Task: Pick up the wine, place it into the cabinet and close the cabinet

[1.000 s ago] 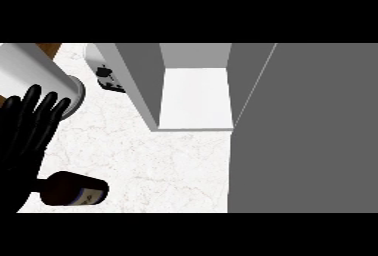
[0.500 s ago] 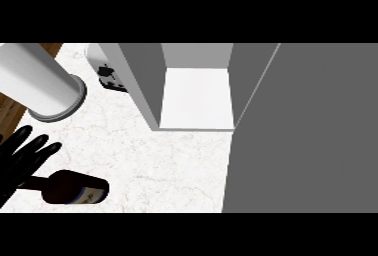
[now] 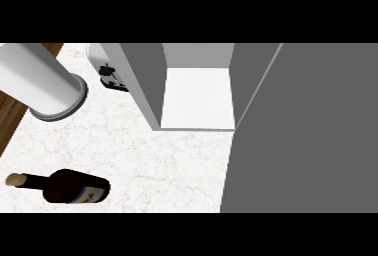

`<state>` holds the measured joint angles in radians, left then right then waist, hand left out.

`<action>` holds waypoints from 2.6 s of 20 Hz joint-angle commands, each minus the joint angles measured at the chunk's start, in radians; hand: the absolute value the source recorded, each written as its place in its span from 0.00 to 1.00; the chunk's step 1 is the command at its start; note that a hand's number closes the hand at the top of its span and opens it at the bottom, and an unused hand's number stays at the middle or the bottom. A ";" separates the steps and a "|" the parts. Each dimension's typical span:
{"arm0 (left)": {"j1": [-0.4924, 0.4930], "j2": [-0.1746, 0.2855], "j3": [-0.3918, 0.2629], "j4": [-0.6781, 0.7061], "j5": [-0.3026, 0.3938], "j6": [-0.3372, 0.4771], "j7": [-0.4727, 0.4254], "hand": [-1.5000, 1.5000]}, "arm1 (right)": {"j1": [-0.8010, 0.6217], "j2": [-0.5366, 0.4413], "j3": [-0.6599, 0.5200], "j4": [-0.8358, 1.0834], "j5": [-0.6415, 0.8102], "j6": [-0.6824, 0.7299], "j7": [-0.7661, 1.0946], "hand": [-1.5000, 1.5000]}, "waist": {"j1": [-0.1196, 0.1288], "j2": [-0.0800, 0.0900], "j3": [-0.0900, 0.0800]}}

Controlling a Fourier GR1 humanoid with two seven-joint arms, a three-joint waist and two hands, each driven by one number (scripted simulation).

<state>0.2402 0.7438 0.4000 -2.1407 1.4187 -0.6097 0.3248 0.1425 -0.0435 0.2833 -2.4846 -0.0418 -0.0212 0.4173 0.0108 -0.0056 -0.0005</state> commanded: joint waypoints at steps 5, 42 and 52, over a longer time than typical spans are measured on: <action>0.018 0.053 0.123 0.046 0.147 -0.010 0.107 0.00 | -0.082 0.020 0.130 -0.153 0.134 -0.106 0.205 0.00 | -0.007 0.001 -0.001; -0.146 -0.377 0.026 0.432 -0.551 -0.333 0.041 0.00 | -0.128 -0.146 0.311 -0.213 0.255 -0.316 0.266 0.00 | -0.029 -0.001 -0.002; -0.222 -0.400 0.128 0.707 -0.786 -0.541 -0.136 0.00 | -0.218 -0.170 0.300 -0.215 0.253 -0.371 0.331 0.00 | -0.035 0.000 -0.004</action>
<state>0.0306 0.3346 0.4862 -1.5344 0.6856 -1.0404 0.2451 -0.0807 -0.1917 0.5484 -2.5098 0.0689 -0.3694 0.6468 -0.0191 -0.0041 -0.0028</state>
